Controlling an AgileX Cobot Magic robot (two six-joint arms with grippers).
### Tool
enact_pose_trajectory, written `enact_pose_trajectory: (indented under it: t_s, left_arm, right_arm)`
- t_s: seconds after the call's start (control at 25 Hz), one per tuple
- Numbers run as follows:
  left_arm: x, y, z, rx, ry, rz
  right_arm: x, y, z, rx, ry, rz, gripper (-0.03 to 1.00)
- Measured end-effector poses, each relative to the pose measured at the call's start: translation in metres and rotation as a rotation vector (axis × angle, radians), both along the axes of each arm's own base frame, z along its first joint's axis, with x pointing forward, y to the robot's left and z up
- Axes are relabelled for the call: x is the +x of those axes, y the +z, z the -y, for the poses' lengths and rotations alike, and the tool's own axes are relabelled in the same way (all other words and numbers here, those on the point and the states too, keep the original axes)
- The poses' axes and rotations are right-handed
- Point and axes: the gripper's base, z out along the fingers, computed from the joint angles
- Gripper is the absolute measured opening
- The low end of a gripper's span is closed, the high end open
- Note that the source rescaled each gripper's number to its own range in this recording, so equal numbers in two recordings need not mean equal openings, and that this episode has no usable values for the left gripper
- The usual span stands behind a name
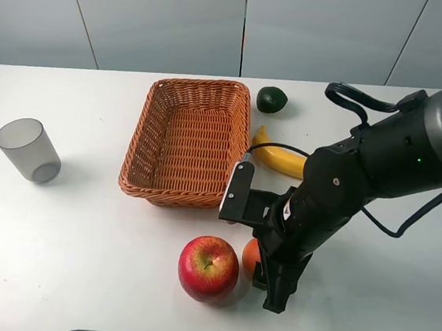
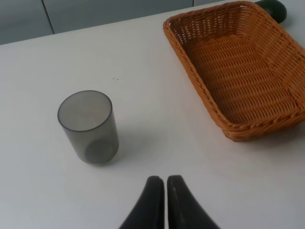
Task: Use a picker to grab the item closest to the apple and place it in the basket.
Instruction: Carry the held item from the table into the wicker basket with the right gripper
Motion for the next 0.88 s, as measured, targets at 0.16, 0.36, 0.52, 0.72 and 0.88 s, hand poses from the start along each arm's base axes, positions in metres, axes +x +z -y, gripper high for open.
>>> enact_pose_trajectory:
  t_s: [0.16,0.36,0.52,0.72,0.88]
  left_arm:
    - [0.0,0.0,0.0,0.0,0.0,0.0]
    - [0.0,0.0,0.0,0.0,0.0,0.0]
    - [0.0,0.0,0.0,0.0,0.0,0.0]
    - [0.0,0.0,0.0,0.0,0.0,0.0]
    - [0.0,0.0,0.0,0.0,0.0,0.0]
  right_arm:
    - [0.0,0.0,0.0,0.0,0.0,0.0,0.0]
    - [-0.001,0.012,0.0,0.023,0.0,0.014,0.0]
    - [-0.006,0.037,0.005,0.027,0.027,0.013,0.0]
    - [-0.012,0.064,0.014,0.004,-0.043,0.01,0.0]
    - [-0.004,0.086,0.01,-0.012,-0.175,-0.009,0.0]
